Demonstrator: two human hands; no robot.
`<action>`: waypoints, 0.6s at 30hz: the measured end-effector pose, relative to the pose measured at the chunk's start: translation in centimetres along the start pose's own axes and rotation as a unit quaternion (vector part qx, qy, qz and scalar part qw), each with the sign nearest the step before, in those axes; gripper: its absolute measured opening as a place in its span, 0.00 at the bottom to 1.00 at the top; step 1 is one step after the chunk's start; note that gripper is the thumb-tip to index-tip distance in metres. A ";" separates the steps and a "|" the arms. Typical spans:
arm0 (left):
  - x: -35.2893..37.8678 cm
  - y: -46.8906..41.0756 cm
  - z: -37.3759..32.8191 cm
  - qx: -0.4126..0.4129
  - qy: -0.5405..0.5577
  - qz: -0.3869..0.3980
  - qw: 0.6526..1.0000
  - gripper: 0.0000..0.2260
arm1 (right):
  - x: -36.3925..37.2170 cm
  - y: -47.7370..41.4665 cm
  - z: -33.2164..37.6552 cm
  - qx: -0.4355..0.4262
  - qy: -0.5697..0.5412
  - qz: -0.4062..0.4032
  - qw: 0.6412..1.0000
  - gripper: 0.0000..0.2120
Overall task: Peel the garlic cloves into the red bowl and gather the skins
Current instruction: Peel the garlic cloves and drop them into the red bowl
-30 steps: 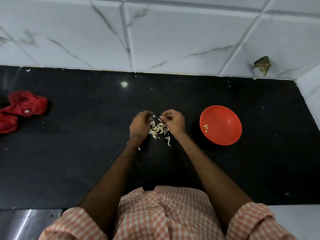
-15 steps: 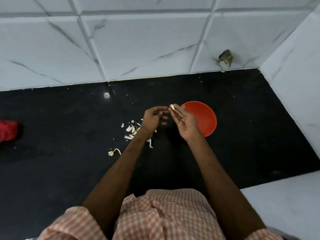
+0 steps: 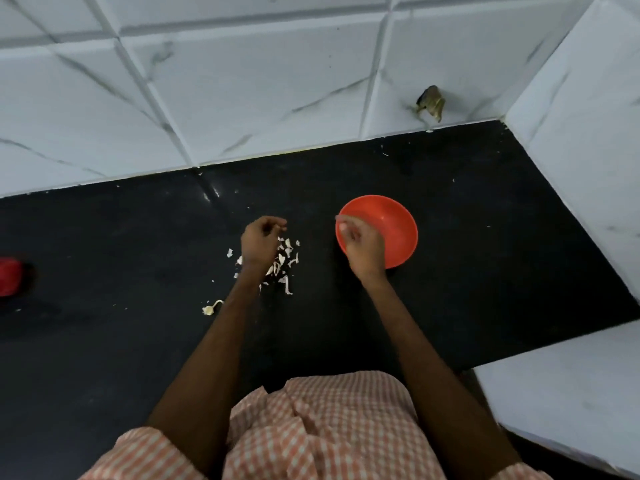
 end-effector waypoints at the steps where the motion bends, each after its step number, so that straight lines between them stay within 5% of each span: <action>1: -1.3 0.2 1.0 0.000 -0.041 -0.010 0.999 0.10 | 2.0 0.3 0.8 -0.040 0.025 0.044 0.998 0.10; 7: -4.0 2.7 5.4 -0.016 -0.208 0.030 0.977 0.04 | 12.6 2.3 -0.8 -0.145 0.269 0.274 0.912 0.17; 14: -3.9 3.0 5.8 0.003 -0.258 0.059 0.964 0.06 | 14.7 2.1 -0.4 -0.217 0.378 0.268 0.859 0.15; 18: -3.6 3.0 5.5 0.007 -0.274 0.055 0.960 0.05 | 14.6 2.0 -0.1 -0.228 0.375 0.253 0.863 0.12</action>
Point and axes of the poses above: each hand's wrist, its own y-axis away from the middle knuckle, its own x-axis out of the palm, z = x × y, the point moved 8 cm from there along -y, towards the middle knuckle, and after that the axes turned 3 degrees about z, right-handed, at the moved point
